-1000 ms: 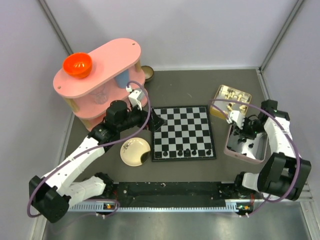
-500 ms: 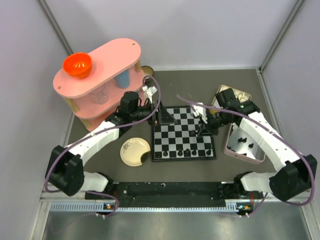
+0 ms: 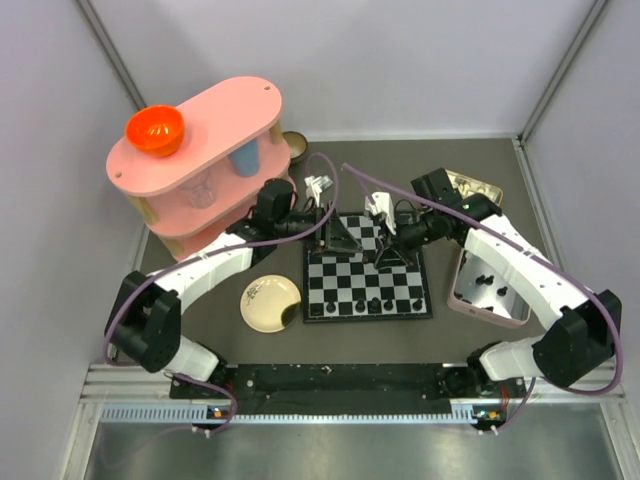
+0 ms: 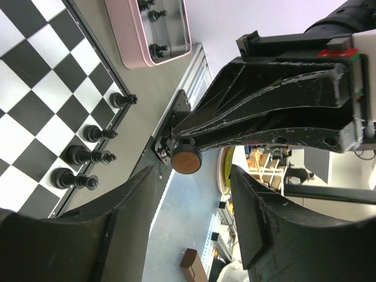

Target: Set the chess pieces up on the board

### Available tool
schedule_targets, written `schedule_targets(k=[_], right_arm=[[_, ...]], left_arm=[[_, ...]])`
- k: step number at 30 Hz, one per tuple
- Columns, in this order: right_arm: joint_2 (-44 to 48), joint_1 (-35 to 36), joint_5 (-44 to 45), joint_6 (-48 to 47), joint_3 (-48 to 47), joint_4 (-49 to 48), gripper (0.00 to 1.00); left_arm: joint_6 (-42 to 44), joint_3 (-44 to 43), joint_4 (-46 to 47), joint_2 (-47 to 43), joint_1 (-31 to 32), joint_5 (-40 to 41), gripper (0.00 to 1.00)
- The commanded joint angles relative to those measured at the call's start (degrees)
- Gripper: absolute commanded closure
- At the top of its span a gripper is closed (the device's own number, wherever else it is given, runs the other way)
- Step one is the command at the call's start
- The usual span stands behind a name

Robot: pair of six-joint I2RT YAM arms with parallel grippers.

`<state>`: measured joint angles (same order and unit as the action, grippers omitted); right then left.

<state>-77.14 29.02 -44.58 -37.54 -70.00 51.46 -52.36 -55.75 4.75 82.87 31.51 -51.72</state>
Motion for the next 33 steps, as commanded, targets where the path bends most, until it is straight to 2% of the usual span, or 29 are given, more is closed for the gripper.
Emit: schedule_targets(k=[1,8,14,18,19,20,22,23,24,25,27,30,31,32,33], right_arm=[[-0.20,0.60,-3.06,3.43,-3.22,-3.03,1.00],[-0.46,0.60,-3.41,4.49,-3.13,-4.09,1.00],[-0.38,0.60,-3.67,4.84,-2.78,-4.44,1.00],[-0.38,0.69,-4.11,5.02,-2.69,-4.53,1.00],[-0.29,0.60,-4.20,5.19,-2.69,-4.53,0.97],[-0.20,0.60,-4.20,5.28,-2.69,-4.53,0.95],[-0.02,0.60,-3.94,5.89,-2.60,-4.70,0.78],[0.15,0.60,-3.24,6.42,-2.51,-4.53,0.71],[0.85,0.52,-3.15,6.95,-2.34,-4.44,0.57],[1.38,0.17,-3.50,8.08,-1.55,-4.61,0.51],[2.78,-1.58,-7.35,9.23,-0.41,-4.97,0.42],[6.73,-3.52,-11.93,13.52,1.87,-9.52,0.37],[9.79,-3.79,-13.07,15.20,3.97,-11.97,0.35],[11.56,-3.96,-14.73,17.39,5.21,-15.83,0.33],[13.23,-4.05,-15.18,23.24,6.70,-24.39,0.26]], left_arm=[[1.47,-3.67,-0.54,2.03,1.89,-2.50,0.43],[1.47,-6.13,-0.54,4.67,4.00,-3.91,0.46],[1.64,-6.04,-0.54,5.37,4.35,-4.44,0.55],[1.73,-6.30,-0.54,5.72,4.35,-4.61,0.71],[1.65,-6.39,-0.54,5.72,4.35,-4.53,0.79],[1.65,-6.31,-0.45,5.46,4.35,-4.44,0.82],[1.73,-5.87,0.34,5.02,4.35,-3.91,0.91],[1.73,-5.43,0.87,3.89,4.18,-3.65,0.93],[1.65,-4.99,2.18,3.18,4.00,-2.95,0.94],[1.47,-3.51,2.97,1.17,3.48,-2.60,0.95],[0.94,-1.57,5.17,-1.29,2.60,-1.54,0.95],[-2.30,3.17,12.71,-6.48,0.58,-0.84,0.95],[-3.79,5.62,19.00,-8.23,-0.21,-0.23,0.95],[-7.11,6.61,21.76,-8.86,-0.57,-0.22,0.95],[-8.88,7.40,24.83,-9.30,-0.83,-0.31,0.96]])
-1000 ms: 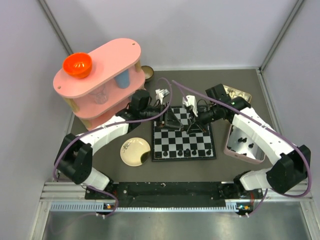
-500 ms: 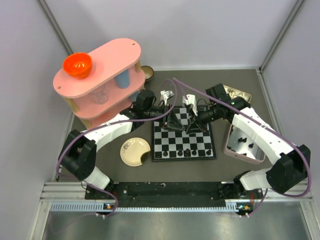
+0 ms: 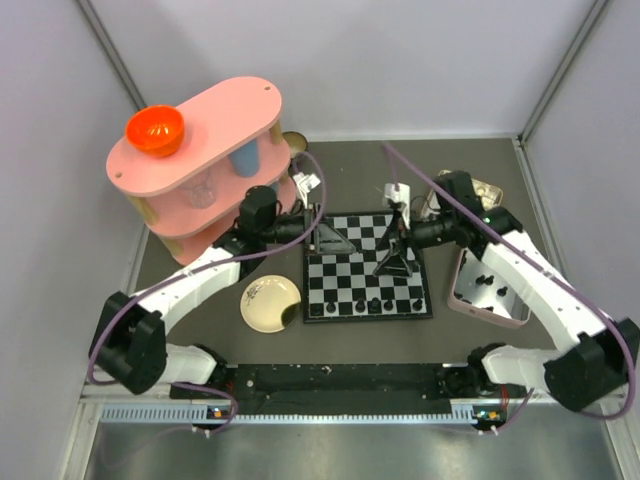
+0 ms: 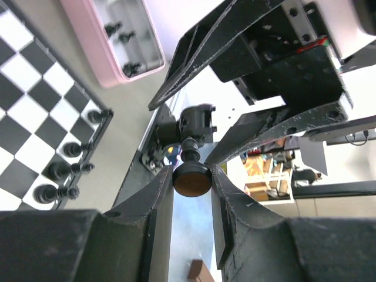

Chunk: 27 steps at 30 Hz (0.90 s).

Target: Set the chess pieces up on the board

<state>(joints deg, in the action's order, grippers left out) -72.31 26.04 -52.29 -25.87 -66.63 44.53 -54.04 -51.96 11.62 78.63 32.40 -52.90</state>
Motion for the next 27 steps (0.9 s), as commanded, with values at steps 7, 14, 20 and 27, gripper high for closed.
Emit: schedule_targets(k=[7,14,20,27], right_arm=[[11.94,-1.08,-5.89,42.80,10.56,-45.92,0.17],[8.51,-0.91,-4.84,64.09,14.25,-62.02,0.22],[7.72,-0.99,-3.43,71.74,15.39,-67.99,0.30],[6.57,-0.91,-4.31,74.12,14.25,-69.76,0.39]], left_arm=[[-21.18,7.23,40.04,-4.98,-2.43,1.31,0.96],[-26.99,7.23,48.14,-3.75,-2.70,0.61,0.96],[-27.26,7.93,49.11,-4.10,-2.70,1.22,0.96],[-27.26,8.99,49.12,-4.01,-2.70,2.28,0.96]])
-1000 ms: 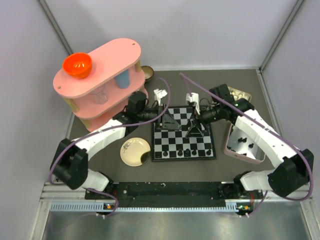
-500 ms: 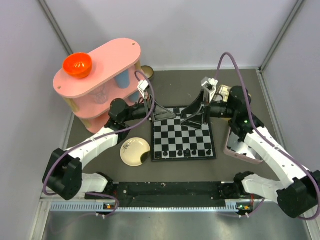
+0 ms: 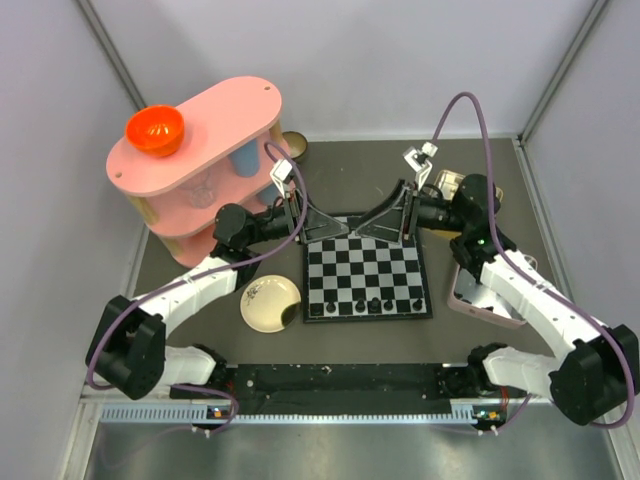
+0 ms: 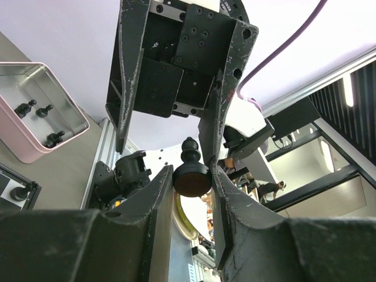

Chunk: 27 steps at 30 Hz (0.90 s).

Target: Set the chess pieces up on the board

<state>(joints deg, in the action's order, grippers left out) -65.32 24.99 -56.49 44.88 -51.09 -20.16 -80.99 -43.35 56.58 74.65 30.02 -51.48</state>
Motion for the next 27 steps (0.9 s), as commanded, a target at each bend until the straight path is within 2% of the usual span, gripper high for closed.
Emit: schedule_targets(k=[1,10,16,19,20,23,24,26,27], right_arm=[[-0.51,0.14,-0.11,3.28,-1.29,-5.15,0.41],[-0.77,0.32,-0.64,3.28,-1.47,-5.33,0.62],[-0.77,0.58,-1.95,1.79,-1.64,-4.98,0.87],[-0.69,0.58,-2.31,0.30,-1.91,-3.75,0.92],[-0.69,0.58,-2.40,-1.36,-2.08,-2.35,0.93],[-0.69,0.76,-2.22,-6.45,-3.22,1.60,0.94],[-0.69,1.02,-2.31,-8.13,-4.01,4.58,0.95],[-0.69,1.28,-1.70,-13.47,-4.98,8.54,0.96],[-0.77,1.37,-1.61,-15.42,-6.03,12.48,0.96]], left_arm=[[-0.31,0.37,4.24,0.05,-0.31,0.86,0.96],[-0.66,0.64,4.86,0.76,-0.40,1.21,0.96],[-0.48,1.25,4.86,1.37,-0.58,2.18,0.96],[0.13,1.43,2.68,1.29,-0.93,2.09,0.92],[0.39,1.34,1.62,1.20,-1.10,2.18,0.83],[2.50,2.13,-3.57,-0.38,-2.16,2.62,0.64],[3.46,2.74,-5.32,-1.95,-3.03,2.79,0.50],[7.32,3.36,-12.75,-4.06,-4.09,3.76,0.40],[12.04,3.28,-16.03,-6.34,-5.22,4.02,0.35]])
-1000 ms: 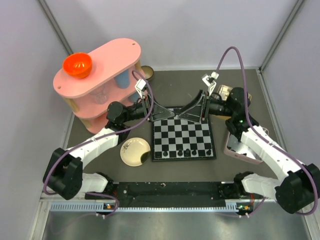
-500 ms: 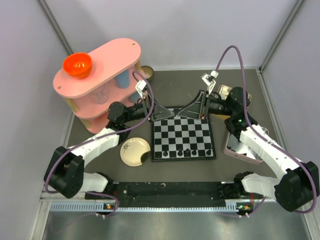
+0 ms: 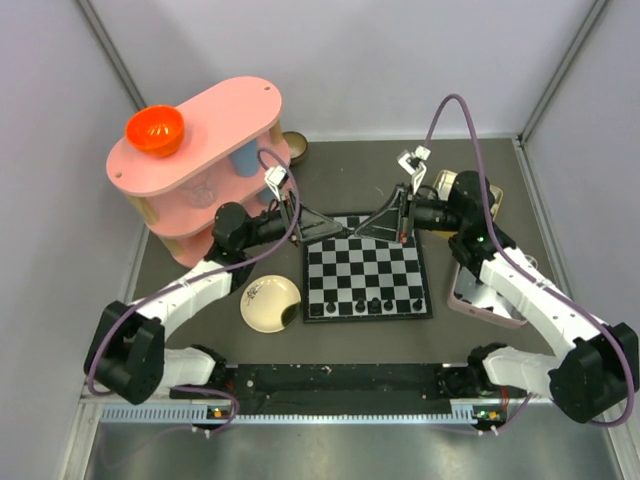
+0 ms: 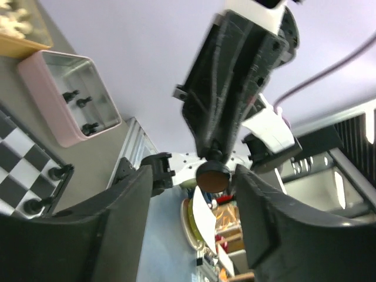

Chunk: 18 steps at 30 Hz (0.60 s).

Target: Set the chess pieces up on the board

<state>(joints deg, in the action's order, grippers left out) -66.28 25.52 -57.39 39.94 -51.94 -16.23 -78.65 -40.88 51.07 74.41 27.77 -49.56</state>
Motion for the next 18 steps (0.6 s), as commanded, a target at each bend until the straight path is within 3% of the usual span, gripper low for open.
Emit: schedule_targets(k=[1,2,4,6,9,13,18], right_arm=[[0.19,1.55,-0.36,-12.68,-5.71,10.67,0.96],[0.10,1.81,-0.10,-17.48,-6.32,12.95,0.96],[-0.25,3.21,0.52,-22.43,-8.08,19.79,0.96],[-1.13,4.36,0.87,-31.30,-10.27,25.78,0.96],[-3.32,6.12,2.88,-42.72,-13.26,35.72,0.96],[-6.75,9.72,8.07,-54.95,-18.36,47.85,0.96],[-12.28,17.71,18.77,-67.53,-23.02,59.99,0.95]], left_arm=[[12.53,0.63,-14.29,-7.51,-3.42,3.49,0.33],[15.60,-0.33,-24.25,-8.83,-3.77,4.64,0.31],[26.14,-2.09,-35.27,-12.61,-4.39,7.79,0.28],[35.79,-5.60,-50.53,-15.77,-4.48,15.08,0.26],[41.55,-7.81,-62.62,-19.65,-4.57,25.72,0.22],[43.32,-7.20,-69.17,-25.27,-5.27,37.24,0.12],[43.76,-4.47,-73.47,-32.48,-5.71,47.51,0.06]])
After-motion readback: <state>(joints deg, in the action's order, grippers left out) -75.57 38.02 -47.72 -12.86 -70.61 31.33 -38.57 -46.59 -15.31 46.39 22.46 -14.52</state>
